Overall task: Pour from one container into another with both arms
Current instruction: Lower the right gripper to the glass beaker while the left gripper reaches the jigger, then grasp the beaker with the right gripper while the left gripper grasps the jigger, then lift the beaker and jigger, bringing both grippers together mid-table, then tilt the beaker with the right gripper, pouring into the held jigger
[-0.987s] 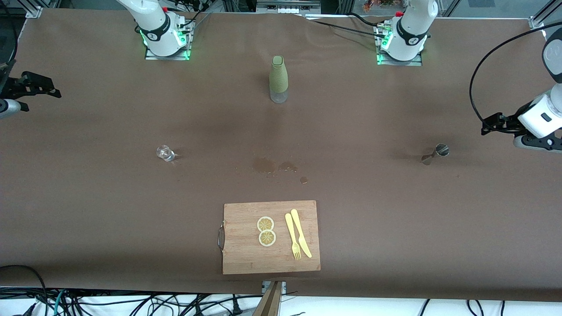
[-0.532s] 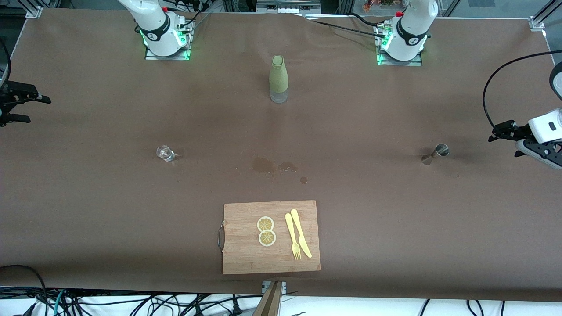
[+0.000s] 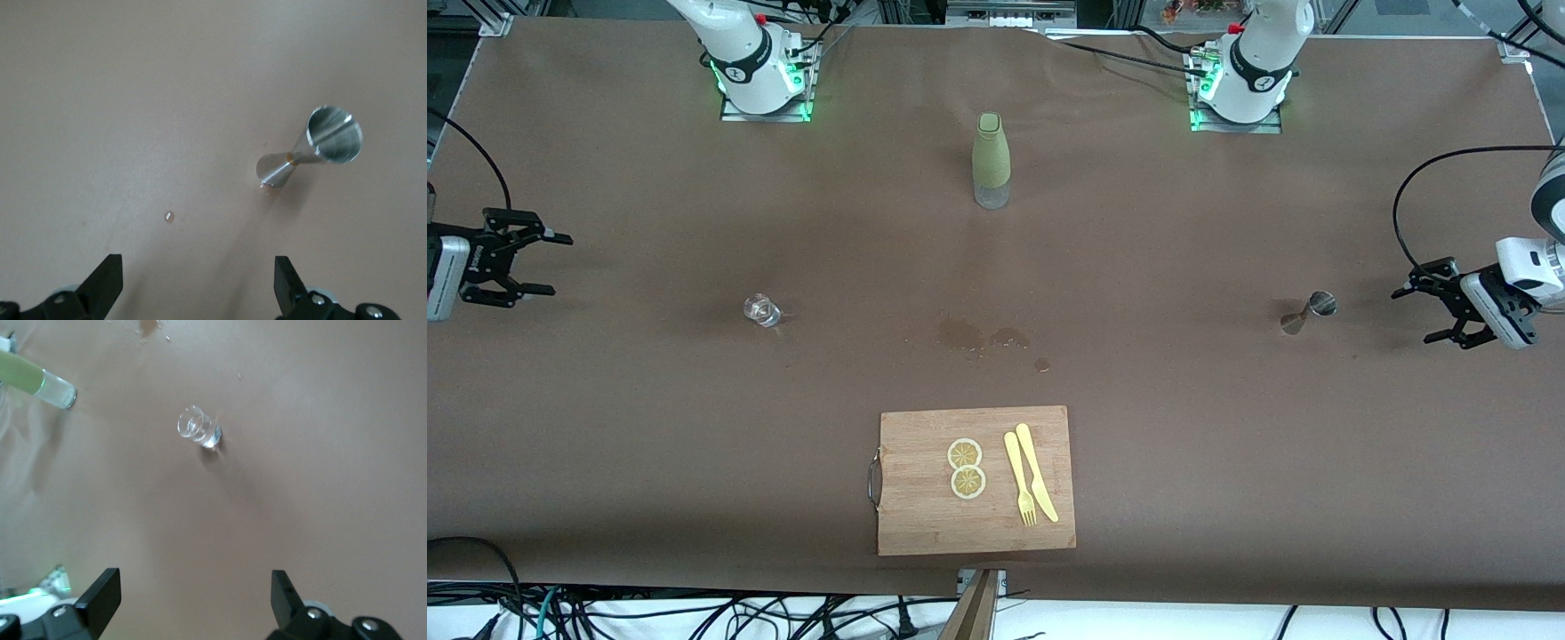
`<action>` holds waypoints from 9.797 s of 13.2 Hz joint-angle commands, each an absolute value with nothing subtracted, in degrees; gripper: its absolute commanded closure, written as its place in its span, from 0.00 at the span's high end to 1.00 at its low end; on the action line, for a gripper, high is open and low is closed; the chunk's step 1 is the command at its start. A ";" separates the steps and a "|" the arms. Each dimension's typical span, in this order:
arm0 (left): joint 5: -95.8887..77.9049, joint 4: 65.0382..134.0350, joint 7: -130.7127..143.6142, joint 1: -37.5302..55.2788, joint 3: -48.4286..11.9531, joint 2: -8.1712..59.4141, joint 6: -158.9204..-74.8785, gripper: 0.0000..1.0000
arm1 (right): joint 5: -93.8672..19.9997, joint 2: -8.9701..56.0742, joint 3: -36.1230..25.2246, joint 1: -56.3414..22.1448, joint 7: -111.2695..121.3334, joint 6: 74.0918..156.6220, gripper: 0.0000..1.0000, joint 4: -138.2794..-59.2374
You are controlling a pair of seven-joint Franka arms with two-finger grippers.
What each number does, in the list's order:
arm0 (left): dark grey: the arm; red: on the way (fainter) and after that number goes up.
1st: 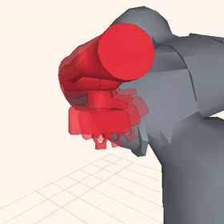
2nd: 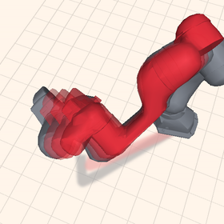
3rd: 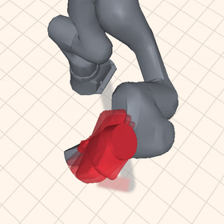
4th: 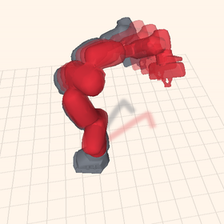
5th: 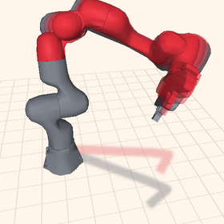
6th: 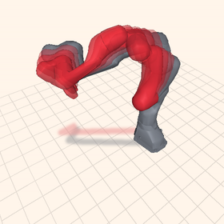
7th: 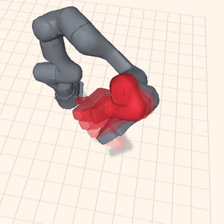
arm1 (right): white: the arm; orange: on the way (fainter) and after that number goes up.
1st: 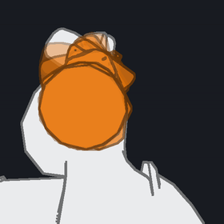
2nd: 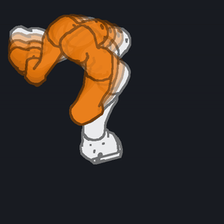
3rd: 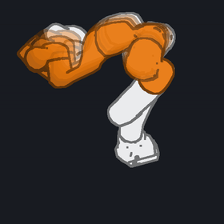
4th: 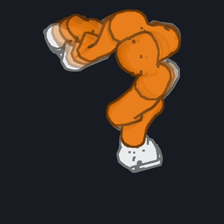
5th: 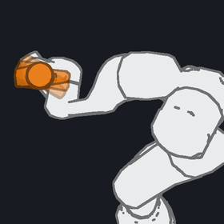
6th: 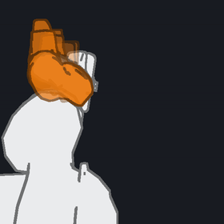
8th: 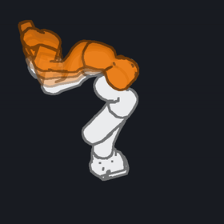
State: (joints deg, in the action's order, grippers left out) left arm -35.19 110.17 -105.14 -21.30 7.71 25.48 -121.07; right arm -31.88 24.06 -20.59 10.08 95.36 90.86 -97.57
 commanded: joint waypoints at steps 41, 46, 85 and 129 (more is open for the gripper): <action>-57.48 105.38 -165.23 -17.14 10.90 43.15 -95.54 0.00 | -78.22 55.11 -9.05 6.33 155.21 85.78 0.37 -101.78; -57.57 105.29 -165.06 -17.23 10.99 42.98 -95.19 0.00 | -77.26 55.02 -9.05 5.81 153.56 85.08 0.24 -101.69; -75.06 98.00 -99.05 16.70 -12.57 38.67 -147.13 0.00 | -77.97 41.13 -9.75 -28.91 94.58 102.83 0.00 -77.87; -118.30 97.82 -157.06 9.84 -18.63 48.52 -115.49 0.00 | -57.75 37.88 -9.31 -33.57 82.18 104.24 0.00 -73.39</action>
State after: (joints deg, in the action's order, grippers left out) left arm -116.14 98.76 -155.29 10.56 -17.36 47.78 -116.31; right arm -60.05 39.52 -9.12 -31.88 83.90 103.43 -73.19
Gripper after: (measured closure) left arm 0.775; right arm 0.863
